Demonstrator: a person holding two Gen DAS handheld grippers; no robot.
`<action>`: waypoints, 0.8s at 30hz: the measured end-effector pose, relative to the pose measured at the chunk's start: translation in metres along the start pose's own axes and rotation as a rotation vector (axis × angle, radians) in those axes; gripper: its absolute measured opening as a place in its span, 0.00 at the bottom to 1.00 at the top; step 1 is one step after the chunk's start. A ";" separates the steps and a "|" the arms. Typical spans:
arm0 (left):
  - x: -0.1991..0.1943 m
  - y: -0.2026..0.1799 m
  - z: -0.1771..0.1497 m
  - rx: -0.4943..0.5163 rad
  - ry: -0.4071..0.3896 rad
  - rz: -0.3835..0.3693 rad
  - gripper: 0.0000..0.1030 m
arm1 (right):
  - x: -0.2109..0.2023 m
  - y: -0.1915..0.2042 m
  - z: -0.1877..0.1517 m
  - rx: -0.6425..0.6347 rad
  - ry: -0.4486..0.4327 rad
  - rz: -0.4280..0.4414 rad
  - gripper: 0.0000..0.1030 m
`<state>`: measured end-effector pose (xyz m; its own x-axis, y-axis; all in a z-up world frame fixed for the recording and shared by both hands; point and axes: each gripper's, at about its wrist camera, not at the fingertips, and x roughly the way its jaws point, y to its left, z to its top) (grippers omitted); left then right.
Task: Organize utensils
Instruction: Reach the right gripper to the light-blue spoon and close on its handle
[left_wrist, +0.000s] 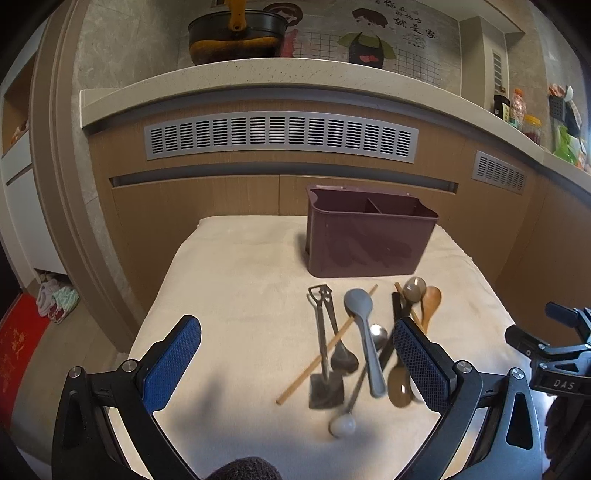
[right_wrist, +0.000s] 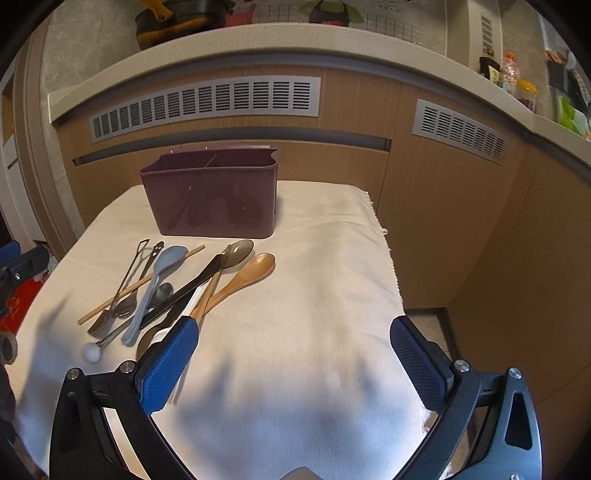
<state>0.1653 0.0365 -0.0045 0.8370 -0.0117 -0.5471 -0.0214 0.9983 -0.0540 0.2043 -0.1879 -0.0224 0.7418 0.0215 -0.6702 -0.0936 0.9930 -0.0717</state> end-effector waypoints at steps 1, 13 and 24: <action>0.006 0.003 0.002 -0.008 0.008 0.014 1.00 | 0.005 0.003 0.002 -0.005 0.006 0.008 1.00; 0.041 0.056 0.002 -0.151 0.050 0.055 1.00 | 0.027 0.079 -0.002 -0.209 0.003 0.134 0.98; 0.047 0.073 -0.005 -0.135 0.087 0.113 1.00 | 0.077 0.114 0.042 -0.192 0.073 0.173 0.62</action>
<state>0.2001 0.1090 -0.0384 0.7749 0.0896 -0.6257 -0.1908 0.9769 -0.0965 0.2784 -0.0682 -0.0509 0.6546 0.1732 -0.7359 -0.3442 0.9349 -0.0861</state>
